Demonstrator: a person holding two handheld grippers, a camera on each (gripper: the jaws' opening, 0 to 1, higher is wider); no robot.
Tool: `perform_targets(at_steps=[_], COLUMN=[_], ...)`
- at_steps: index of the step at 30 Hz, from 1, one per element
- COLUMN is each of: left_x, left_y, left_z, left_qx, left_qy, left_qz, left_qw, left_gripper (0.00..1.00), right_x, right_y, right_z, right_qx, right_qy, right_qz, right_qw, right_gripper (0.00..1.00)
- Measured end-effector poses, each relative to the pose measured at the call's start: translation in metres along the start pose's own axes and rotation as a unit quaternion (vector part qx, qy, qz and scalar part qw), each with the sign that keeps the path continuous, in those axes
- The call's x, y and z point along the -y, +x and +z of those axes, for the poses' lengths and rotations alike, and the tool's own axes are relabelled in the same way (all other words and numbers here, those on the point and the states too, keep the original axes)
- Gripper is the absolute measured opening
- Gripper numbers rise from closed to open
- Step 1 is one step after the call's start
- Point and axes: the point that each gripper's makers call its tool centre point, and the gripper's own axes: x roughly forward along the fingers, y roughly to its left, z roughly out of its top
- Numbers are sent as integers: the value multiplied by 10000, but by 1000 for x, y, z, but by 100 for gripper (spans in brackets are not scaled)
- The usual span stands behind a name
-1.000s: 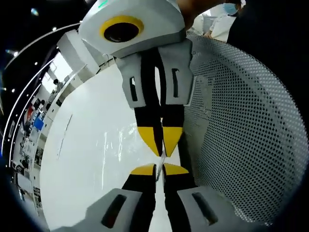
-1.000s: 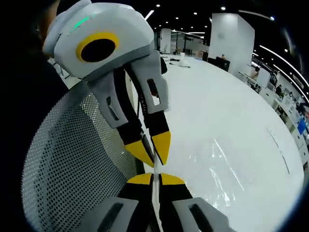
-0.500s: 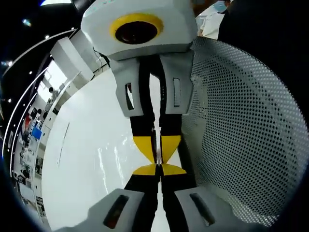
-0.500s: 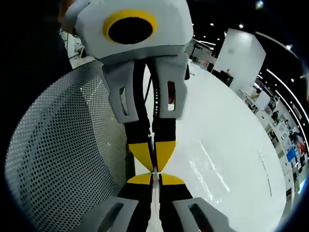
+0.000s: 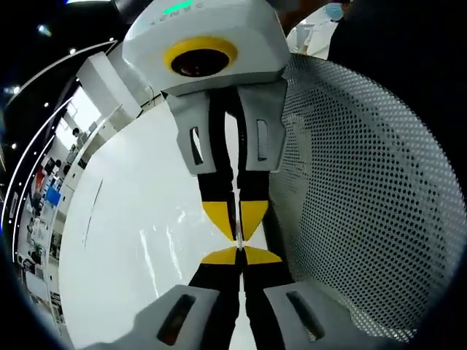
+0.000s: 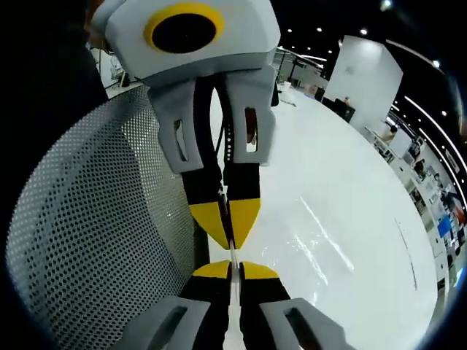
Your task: Open the resealable bag by pulling the two sides of the seal apart until the entire bag opening is separated and visibly accessible.
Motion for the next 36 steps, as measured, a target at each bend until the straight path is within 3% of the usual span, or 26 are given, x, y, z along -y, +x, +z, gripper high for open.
perform_targets(at_steps=[6,20,36], left_x=[0,-8,-11], left_y=[-5,-9,-12], left_z=[0,-5,-10], left_qx=[-5,-41,-33], left_qy=[-43,-251,-403], left_qz=[-43,110,173], left_qw=[10000,9996,9990], left_gripper=[0,0,0], right_x=[3,9,13], right_y=[-3,-8,-15], right_z=[-7,-21,-33], right_qx=[2,-190,-241], right_qy=[202,77,313], right_qz=[-42,-188,-253], right_qw=[9998,9996,9989], right_gripper=[0,0,0])
